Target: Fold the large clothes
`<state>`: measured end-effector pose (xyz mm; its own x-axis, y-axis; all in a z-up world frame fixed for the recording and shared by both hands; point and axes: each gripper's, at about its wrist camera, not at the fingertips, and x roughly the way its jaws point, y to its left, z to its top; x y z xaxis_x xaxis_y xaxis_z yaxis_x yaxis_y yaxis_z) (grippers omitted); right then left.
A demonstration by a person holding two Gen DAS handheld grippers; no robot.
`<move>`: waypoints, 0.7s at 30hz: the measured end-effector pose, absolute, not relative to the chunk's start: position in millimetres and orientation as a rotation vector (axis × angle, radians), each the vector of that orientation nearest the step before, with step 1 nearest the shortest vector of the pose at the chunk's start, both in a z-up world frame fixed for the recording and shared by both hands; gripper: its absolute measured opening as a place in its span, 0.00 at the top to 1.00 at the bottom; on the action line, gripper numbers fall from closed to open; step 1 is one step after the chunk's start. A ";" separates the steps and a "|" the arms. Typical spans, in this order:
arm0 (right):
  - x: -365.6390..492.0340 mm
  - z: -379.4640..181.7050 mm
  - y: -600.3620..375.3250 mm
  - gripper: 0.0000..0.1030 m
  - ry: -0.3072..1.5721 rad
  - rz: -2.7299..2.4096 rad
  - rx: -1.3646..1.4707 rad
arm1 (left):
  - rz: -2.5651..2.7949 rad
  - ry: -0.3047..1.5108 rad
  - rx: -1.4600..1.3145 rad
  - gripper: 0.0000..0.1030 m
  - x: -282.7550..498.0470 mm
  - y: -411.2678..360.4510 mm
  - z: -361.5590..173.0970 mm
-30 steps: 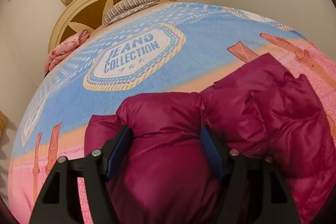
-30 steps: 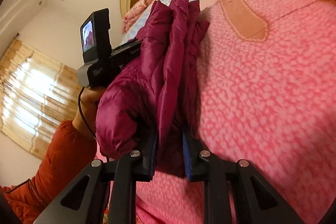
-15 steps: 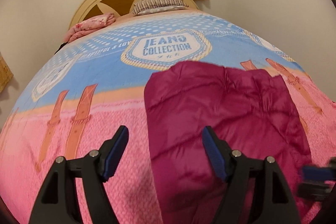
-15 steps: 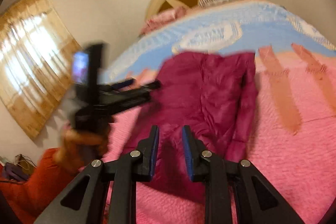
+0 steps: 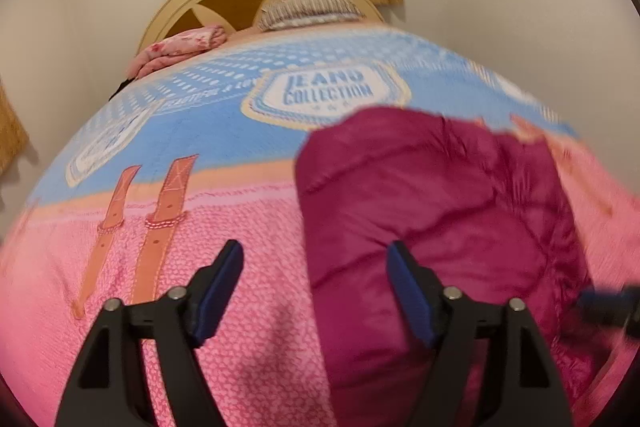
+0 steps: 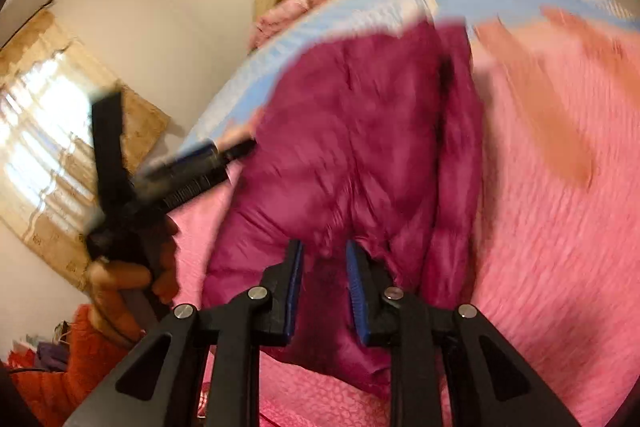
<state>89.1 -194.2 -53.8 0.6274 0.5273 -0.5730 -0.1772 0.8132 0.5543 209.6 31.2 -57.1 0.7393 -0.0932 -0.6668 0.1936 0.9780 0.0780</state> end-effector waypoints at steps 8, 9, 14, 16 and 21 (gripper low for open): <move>187.8 -44.7 -220.9 0.76 0.799 0.210 0.330 | -0.107 0.751 -0.006 0.14 240.5 46.9 -67.5; 202.3 -55.2 -215.7 0.76 0.827 0.185 0.278 | -0.107 0.759 -0.003 0.14 242.5 43.3 -72.4; 221.4 -102.2 -211.7 0.76 0.922 0.144 0.276 | -0.101 0.782 0.039 0.14 245.6 25.3 -92.3; 217.3 -106.6 -212.4 0.76 0.903 0.144 0.272 | -0.100 0.778 0.067 0.14 245.6 21.0 -93.9; 210.3 -97.0 -216.8 0.75 0.916 0.145 0.299 | -0.083 0.782 0.085 0.11 242.2 21.6 -88.3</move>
